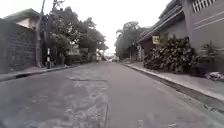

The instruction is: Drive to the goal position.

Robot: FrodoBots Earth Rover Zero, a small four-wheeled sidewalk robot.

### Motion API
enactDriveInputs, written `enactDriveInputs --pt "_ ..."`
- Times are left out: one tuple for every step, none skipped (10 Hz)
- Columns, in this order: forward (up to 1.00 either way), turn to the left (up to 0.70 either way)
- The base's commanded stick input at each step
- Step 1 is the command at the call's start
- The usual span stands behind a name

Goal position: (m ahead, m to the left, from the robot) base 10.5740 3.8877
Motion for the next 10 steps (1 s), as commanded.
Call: enactDriveInputs --pt "1.0 0.0" --pt "1.0 0.0" --pt "1.0 0.0" --pt "1.0 0.0" --pt "1.0 0.0" --pt "1.0 0.0" --pt "1.0 0.0" --pt "1.0 0.0" --pt "1.0 0.0" --pt "1.0 0.0"
